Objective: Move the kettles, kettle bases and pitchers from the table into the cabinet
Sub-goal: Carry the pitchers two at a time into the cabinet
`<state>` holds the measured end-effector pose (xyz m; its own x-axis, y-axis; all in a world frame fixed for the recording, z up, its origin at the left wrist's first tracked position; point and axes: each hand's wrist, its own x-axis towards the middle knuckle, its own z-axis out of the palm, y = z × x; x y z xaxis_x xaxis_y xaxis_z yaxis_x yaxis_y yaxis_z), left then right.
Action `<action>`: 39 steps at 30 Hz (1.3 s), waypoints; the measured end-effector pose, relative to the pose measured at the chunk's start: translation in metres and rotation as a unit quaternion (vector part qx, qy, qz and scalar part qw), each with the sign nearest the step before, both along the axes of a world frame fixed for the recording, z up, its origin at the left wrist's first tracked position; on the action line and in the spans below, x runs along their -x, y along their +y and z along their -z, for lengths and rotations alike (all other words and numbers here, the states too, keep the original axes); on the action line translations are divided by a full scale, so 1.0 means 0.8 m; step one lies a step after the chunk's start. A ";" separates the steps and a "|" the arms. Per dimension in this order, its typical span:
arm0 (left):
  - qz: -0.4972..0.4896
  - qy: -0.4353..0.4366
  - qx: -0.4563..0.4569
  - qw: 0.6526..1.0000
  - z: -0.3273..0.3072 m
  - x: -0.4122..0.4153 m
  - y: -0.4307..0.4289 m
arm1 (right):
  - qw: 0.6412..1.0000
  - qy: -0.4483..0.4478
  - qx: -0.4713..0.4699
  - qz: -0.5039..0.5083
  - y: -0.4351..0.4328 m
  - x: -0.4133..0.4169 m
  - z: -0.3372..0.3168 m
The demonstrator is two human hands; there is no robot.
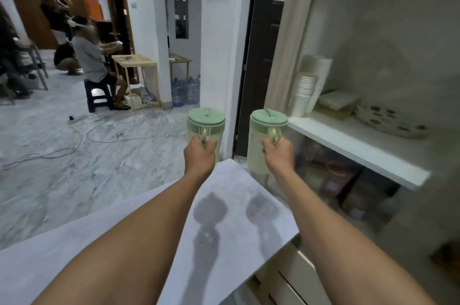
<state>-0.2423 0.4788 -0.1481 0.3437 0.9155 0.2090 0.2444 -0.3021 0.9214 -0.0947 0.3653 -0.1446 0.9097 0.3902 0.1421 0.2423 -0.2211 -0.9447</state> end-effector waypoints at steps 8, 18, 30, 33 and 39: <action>0.131 -0.043 -0.029 0.990 -0.089 0.036 -0.089 | 0.990 -0.047 -0.021 0.132 -0.148 0.077 -0.108; 0.301 -0.088 -0.015 0.950 -0.176 0.037 -0.256 | 0.959 -0.082 -0.018 0.271 -0.368 0.130 -0.190; 0.449 -0.109 -0.019 0.887 -0.208 -0.005 -0.484 | 0.921 -0.087 -0.023 0.379 -0.611 0.161 -0.210; 0.466 -0.111 -0.026 0.878 -0.213 -0.018 -0.534 | 0.915 -0.087 -0.031 0.394 -0.662 0.158 -0.212; 0.495 -0.125 0.005 0.860 -0.216 -0.060 -0.632 | 0.903 -0.092 -0.045 0.418 -0.758 0.137 -0.221</action>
